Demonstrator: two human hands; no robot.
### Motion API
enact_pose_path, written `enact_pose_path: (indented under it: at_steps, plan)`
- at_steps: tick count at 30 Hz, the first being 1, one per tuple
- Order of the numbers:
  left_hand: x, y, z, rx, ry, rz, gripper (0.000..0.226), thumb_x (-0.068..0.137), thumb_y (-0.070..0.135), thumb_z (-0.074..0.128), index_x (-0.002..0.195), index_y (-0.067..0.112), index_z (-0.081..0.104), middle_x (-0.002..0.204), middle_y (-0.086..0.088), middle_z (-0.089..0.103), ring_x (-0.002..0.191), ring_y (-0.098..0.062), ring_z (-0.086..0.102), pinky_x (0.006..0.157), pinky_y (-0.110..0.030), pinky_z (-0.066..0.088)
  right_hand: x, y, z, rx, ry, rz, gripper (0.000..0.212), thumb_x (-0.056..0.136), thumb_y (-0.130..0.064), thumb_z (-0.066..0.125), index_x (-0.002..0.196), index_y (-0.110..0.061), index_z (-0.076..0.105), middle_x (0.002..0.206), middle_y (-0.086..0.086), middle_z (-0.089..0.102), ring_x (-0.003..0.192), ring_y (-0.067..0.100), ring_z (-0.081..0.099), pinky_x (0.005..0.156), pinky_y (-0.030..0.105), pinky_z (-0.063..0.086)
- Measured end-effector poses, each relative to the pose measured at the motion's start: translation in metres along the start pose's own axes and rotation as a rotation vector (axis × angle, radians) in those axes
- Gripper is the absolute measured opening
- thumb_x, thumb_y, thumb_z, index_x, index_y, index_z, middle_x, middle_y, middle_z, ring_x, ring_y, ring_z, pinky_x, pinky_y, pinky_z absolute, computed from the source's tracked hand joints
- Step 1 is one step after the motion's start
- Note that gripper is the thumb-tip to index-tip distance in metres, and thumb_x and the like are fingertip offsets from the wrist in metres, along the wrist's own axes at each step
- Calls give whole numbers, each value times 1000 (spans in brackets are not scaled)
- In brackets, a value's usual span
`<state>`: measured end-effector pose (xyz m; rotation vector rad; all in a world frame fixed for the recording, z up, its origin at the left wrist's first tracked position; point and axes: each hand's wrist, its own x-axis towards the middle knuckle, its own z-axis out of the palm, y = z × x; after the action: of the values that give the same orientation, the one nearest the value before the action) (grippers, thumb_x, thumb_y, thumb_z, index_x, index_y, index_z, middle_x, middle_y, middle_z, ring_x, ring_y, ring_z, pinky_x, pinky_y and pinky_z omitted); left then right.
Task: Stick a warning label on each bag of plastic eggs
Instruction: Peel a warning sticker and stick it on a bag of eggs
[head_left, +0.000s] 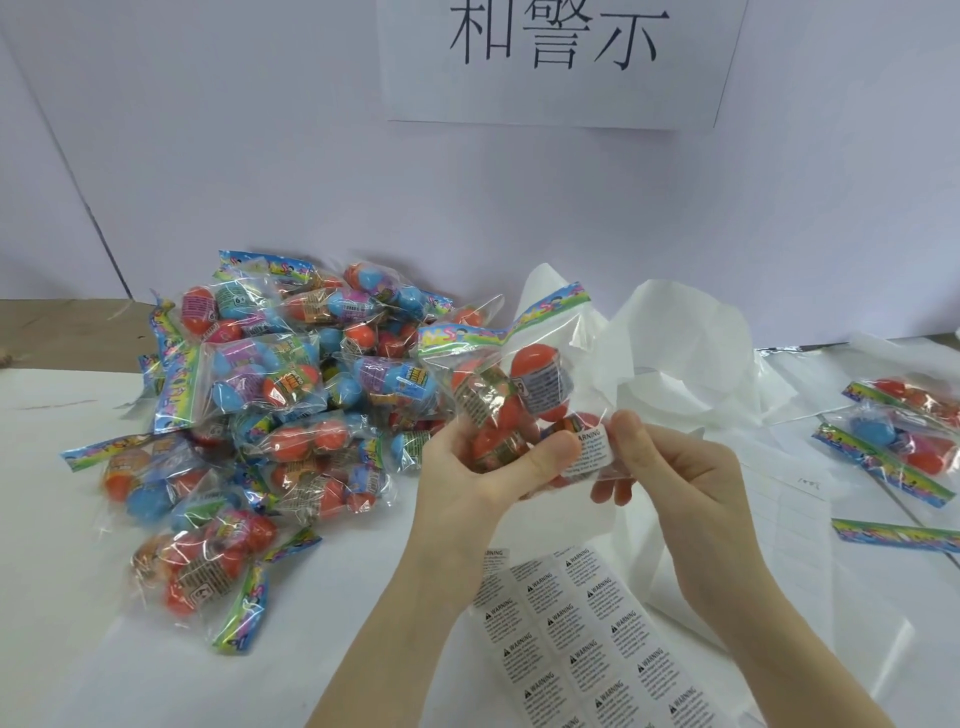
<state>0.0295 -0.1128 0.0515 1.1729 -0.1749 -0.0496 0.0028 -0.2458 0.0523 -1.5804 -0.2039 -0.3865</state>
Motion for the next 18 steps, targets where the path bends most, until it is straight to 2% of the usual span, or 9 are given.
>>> enact_pose_path:
  at_steps: [3, 8, 13, 15, 18]
  plan:
    - [0, 0, -1, -5, 4, -8, 29, 56, 14, 76, 82, 6, 66, 73, -6, 72, 62, -15, 67, 56, -19, 51, -1, -3, 0, 38, 53, -33, 16, 83, -28, 62, 76, -28, 76, 60, -6, 67, 49, 7, 53, 52, 14, 42]
    - [-1, 2, -3, -26, -11, -23, 26, 56, 14, 74, 81, 7, 67, 74, -7, 71, 65, -16, 67, 56, -21, 51, 0, -7, -3, 93, 37, -7, 11, 76, -25, 68, 72, -30, 77, 63, -5, 69, 49, 8, 53, 51, 14, 42]
    - [-2, 5, -3, -46, -39, -51, 33, 58, 13, 71, 88, 0, 63, 68, -3, 70, 57, -11, 63, 54, -19, 50, 1, -8, -5, 118, 4, 24, 11, 69, -31, 67, 70, -27, 77, 62, -6, 68, 46, 9, 52, 49, 15, 41]
    - [-2, 5, -4, -47, -37, -60, 36, 58, 13, 70, 90, -1, 63, 68, -4, 69, 55, -11, 62, 53, -19, 50, 2, -8, -6, 101, -5, 16, 4, 70, -26, 73, 69, -27, 77, 62, -6, 68, 45, 8, 52, 49, 15, 42]
    - [-1, 6, -5, -14, -40, -66, 33, 57, 13, 71, 88, 3, 64, 71, -4, 70, 58, -13, 64, 52, -20, 49, 2, -8, -7, 38, 2, -18, 8, 72, -29, 69, 69, -30, 76, 63, -6, 69, 43, 9, 53, 47, 15, 42]
